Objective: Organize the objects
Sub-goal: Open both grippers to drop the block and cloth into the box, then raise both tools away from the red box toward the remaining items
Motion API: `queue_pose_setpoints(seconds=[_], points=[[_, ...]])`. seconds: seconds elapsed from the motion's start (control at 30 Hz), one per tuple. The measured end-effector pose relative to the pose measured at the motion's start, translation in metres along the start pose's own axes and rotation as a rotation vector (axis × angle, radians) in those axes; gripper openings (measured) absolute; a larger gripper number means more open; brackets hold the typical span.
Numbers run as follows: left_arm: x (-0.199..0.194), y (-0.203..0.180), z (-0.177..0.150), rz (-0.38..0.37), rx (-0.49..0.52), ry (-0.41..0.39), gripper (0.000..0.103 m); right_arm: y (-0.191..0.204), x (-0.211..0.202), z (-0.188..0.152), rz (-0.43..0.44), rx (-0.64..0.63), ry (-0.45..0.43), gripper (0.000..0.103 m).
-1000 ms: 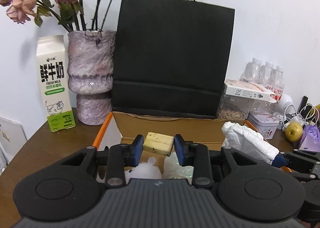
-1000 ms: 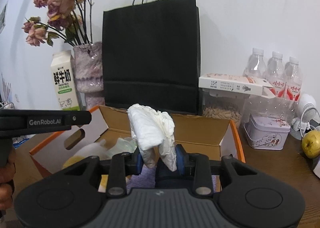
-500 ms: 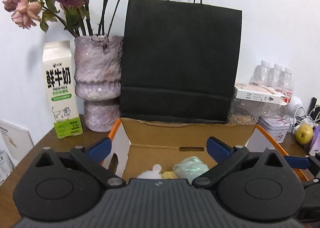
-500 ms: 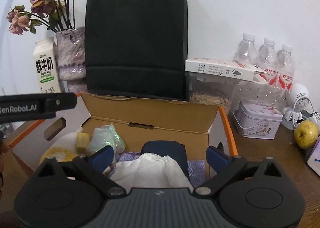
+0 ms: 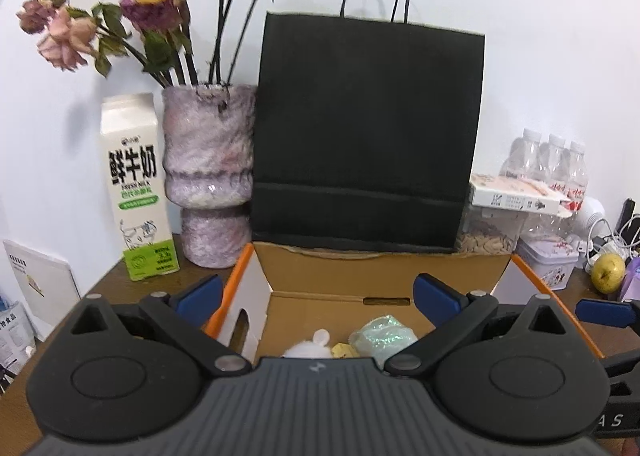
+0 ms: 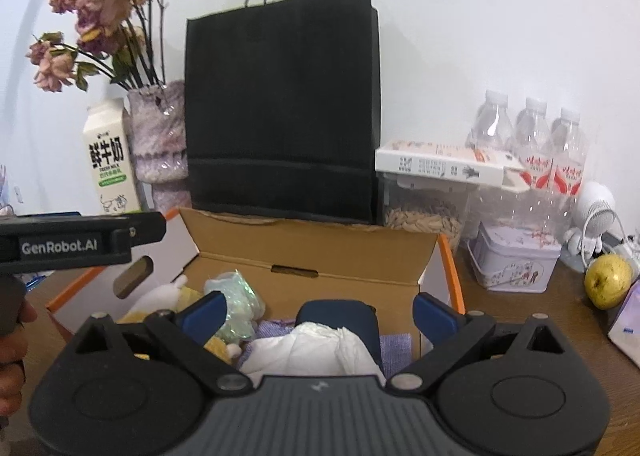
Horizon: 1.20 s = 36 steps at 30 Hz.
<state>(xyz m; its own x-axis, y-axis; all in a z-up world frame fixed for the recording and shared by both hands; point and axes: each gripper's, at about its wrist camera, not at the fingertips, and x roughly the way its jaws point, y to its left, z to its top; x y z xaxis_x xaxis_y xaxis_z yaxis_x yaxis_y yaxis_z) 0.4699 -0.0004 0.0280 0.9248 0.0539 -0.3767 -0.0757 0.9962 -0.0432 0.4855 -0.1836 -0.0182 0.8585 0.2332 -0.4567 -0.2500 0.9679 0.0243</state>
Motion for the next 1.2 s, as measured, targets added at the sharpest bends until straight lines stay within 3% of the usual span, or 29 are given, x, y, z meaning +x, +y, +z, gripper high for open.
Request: queue_pose_setpoints(seconds=[0.53, 1.2], points=[[-0.087, 0.003, 0.01, -0.041, -0.003, -0.131, 0.103, 0.0, -0.085, 0.003, 0.029, -0.012, -0.109, 0.103], [-0.214, 0.003, 0.003, -0.014, -0.013, -0.144, 0.103, 0.017, -0.218, -0.026, 0.031, -0.033, -0.158, 0.103]])
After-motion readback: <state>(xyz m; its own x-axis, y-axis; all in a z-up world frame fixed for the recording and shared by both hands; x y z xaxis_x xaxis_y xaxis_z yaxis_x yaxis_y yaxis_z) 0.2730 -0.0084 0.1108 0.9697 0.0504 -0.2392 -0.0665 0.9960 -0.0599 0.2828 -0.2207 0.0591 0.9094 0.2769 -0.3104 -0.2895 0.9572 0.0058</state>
